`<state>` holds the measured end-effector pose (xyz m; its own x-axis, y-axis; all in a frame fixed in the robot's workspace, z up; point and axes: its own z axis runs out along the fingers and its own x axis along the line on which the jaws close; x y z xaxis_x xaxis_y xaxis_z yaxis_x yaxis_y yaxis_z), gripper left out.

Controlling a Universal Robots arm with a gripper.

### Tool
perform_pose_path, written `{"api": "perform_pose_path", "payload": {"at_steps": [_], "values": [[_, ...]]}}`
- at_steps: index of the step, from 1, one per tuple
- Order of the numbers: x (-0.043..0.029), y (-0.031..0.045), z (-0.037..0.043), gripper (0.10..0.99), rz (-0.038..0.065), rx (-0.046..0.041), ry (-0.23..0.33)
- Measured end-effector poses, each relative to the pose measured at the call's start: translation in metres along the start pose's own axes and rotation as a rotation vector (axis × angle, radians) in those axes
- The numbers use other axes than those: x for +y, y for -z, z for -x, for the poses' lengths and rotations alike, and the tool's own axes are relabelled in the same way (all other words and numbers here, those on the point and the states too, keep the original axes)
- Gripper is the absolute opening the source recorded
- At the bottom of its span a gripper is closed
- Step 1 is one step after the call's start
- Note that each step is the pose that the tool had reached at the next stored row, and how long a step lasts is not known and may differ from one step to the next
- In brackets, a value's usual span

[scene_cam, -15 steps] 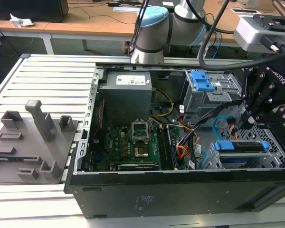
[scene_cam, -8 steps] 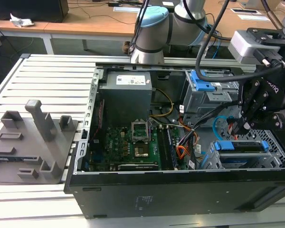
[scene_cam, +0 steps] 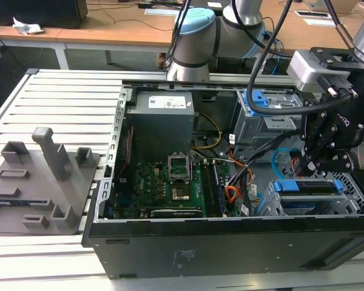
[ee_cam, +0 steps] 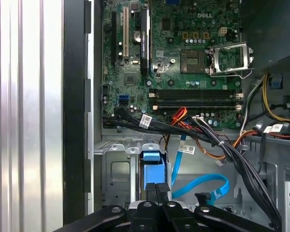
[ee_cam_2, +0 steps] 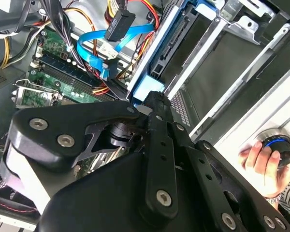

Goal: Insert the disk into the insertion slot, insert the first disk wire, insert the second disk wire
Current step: 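Insert the disk into the insertion slot, then insert the first disk wire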

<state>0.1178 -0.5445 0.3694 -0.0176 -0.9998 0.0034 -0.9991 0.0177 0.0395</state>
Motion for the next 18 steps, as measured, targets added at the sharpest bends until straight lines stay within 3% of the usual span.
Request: {"api": "perform_pose_path", "payload": {"at_steps": [6, 18], "values": [[-0.0078, -0.0031, 0.0001, 0.106, 0.0, -0.0002, 0.0], [-0.0088, -0.0032, 0.0001, 0.106, 0.0, -0.0001, 0.0]]}}
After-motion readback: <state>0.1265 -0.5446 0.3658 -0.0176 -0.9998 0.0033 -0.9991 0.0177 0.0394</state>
